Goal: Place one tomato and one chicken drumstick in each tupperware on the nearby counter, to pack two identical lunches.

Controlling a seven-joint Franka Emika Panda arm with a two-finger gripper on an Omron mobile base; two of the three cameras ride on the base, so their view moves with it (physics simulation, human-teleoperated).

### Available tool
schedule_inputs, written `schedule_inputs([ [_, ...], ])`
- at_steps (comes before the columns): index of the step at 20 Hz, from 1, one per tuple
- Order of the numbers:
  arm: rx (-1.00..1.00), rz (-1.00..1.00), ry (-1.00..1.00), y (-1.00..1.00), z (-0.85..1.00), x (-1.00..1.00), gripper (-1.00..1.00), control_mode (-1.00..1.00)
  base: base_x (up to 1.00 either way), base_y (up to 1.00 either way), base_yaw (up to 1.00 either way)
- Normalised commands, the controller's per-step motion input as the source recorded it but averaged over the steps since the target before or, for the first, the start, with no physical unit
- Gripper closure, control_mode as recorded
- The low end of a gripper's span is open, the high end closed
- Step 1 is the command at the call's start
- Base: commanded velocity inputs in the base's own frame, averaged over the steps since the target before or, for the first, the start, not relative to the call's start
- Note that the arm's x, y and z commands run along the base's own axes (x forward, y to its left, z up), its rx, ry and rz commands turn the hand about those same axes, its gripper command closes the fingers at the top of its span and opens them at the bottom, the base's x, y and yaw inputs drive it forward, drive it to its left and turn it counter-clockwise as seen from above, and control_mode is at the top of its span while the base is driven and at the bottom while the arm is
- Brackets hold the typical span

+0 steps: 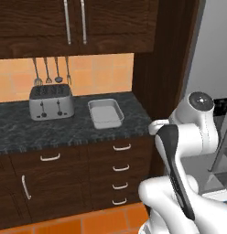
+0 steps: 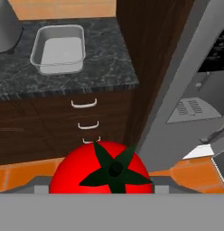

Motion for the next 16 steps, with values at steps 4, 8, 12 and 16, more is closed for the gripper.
schedule_inputs([
  [4,0.00,0.00,0.00,0.00,0.00,0.00,1.00,1.00,0.31,0.75,-0.04],
  [8,0.00,0.00,0.00,0.00,0.00,0.00,1.00,1.00,0.75,0.34,-0.05],
  [12,0.00,0.00,0.00,0.00,0.00,0.00,1.00,1.00,0.83,0.10,-0.07],
  [16,0.00,0.00,0.00,0.00,0.00,0.00,1.00,1.00,0.72,0.01,-0.12],
])
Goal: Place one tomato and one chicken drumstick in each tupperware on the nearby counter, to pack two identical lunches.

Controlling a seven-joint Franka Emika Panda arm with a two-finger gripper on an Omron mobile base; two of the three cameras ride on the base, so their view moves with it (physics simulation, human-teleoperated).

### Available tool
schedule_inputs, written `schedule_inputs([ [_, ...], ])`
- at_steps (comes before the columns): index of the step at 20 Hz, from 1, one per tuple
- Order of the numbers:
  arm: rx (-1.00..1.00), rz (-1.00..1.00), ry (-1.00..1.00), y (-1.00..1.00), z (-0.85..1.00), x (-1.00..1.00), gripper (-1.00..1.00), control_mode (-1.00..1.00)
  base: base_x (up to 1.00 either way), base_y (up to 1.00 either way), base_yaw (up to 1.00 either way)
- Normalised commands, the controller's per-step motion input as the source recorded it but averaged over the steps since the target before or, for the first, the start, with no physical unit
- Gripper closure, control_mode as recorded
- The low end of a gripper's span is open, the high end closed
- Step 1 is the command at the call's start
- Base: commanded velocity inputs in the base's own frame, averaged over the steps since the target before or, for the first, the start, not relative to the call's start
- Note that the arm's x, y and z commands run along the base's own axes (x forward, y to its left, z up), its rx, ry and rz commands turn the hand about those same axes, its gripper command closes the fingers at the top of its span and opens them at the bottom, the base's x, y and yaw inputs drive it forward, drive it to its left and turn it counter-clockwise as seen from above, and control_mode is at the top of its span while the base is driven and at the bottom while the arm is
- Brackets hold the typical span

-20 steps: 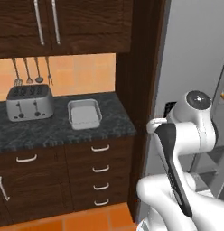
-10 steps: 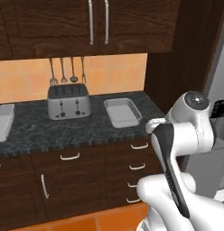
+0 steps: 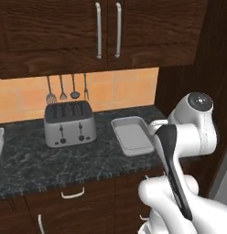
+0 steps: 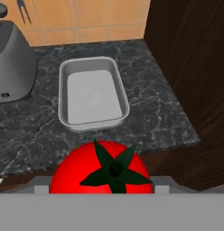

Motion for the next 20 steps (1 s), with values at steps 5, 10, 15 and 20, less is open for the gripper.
schedule_inputs([
  [5,0.00,0.00,0.00,0.00,0.00,0.00,1.00,1.00,0.52,0.35,-0.21],
  [10,0.00,0.00,0.00,0.00,0.00,0.00,1.00,1.00,0.23,0.19,-0.07],
  [15,0.00,0.00,0.00,0.00,0.00,0.00,1.00,1.00,0.44,0.34,-0.02],
  [20,0.00,0.00,0.00,0.35,-0.26,0.52,1.00,-1.00,0.08,0.08,0.00],
])
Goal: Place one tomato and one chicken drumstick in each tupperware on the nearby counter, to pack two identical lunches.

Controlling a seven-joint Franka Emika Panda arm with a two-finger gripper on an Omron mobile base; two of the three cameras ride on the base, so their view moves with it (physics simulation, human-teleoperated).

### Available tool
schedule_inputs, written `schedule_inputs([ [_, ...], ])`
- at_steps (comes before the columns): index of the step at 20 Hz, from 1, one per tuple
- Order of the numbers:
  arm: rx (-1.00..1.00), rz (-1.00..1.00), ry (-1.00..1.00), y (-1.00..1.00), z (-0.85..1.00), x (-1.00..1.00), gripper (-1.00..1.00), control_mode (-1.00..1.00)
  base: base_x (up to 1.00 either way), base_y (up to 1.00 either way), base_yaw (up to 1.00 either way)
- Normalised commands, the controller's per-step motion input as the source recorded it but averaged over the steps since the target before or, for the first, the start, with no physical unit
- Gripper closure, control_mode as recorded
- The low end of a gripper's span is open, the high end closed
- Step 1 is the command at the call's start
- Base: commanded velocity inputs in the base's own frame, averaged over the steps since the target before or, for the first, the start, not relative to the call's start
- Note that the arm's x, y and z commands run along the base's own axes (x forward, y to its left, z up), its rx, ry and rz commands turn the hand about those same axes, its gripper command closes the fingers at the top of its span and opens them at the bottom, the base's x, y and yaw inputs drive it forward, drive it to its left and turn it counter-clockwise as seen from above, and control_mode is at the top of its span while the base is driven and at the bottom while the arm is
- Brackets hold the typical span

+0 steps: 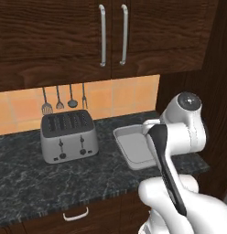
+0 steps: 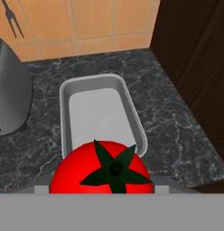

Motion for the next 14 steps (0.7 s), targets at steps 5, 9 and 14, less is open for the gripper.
schedule_inputs([
  [5,0.01,0.07,0.08,0.30,-0.62,0.97,1.00,-1.00,0.00,0.00,0.00],
  [9,0.00,0.24,0.17,-0.03,-0.64,1.00,1.00,-1.00,0.00,0.00,0.00],
  [14,0.00,0.15,0.07,0.00,-0.33,0.96,1.00,-1.00,0.00,0.00,0.00],
])
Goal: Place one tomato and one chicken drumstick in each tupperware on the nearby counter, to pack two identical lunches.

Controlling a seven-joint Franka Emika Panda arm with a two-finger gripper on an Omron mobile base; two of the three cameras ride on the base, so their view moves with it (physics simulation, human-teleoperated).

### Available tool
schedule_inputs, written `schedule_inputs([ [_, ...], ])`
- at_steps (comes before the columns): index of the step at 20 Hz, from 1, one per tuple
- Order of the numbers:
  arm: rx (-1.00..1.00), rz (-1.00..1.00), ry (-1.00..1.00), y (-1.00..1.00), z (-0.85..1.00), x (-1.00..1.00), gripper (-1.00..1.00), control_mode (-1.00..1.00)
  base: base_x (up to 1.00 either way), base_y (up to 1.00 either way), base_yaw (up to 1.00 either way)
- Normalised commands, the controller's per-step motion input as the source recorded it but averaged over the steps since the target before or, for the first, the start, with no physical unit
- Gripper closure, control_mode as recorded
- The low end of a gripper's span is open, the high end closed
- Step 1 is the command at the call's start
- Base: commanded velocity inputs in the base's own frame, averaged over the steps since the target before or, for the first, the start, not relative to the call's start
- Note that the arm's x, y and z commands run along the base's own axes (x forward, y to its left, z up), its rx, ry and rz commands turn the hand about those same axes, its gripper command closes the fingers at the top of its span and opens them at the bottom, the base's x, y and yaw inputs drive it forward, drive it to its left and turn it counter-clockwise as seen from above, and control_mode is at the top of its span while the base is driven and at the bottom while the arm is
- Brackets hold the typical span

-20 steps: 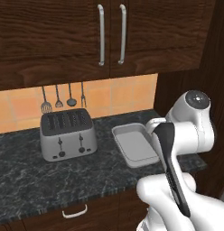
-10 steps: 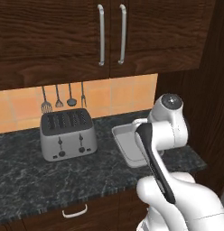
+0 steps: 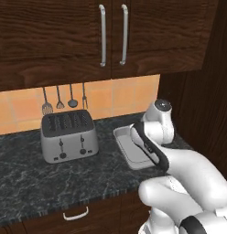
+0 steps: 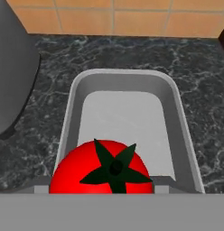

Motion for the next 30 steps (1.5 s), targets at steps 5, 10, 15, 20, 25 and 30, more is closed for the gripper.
schedule_inputs([
  [5,0.00,0.00,0.09,0.00,-0.45,0.88,1.00,-1.00,0.00,0.00,0.00],
  [10,-0.03,0.00,0.20,0.00,-0.60,0.57,1.00,-1.00,0.00,0.00,0.00],
  [15,-0.01,0.00,0.09,0.00,-0.29,0.17,-1.00,-1.00,0.00,0.00,0.00],
  [20,0.00,0.00,0.01,0.00,-0.04,0.00,-1.00,-1.00,0.00,0.00,0.00],
  [25,0.00,0.02,0.00,-0.03,0.00,0.00,-1.00,-1.00,0.00,0.00,0.00],
  [30,0.00,0.01,0.00,-0.01,0.01,-0.10,-1.00,-1.00,0.00,0.00,0.00],
])
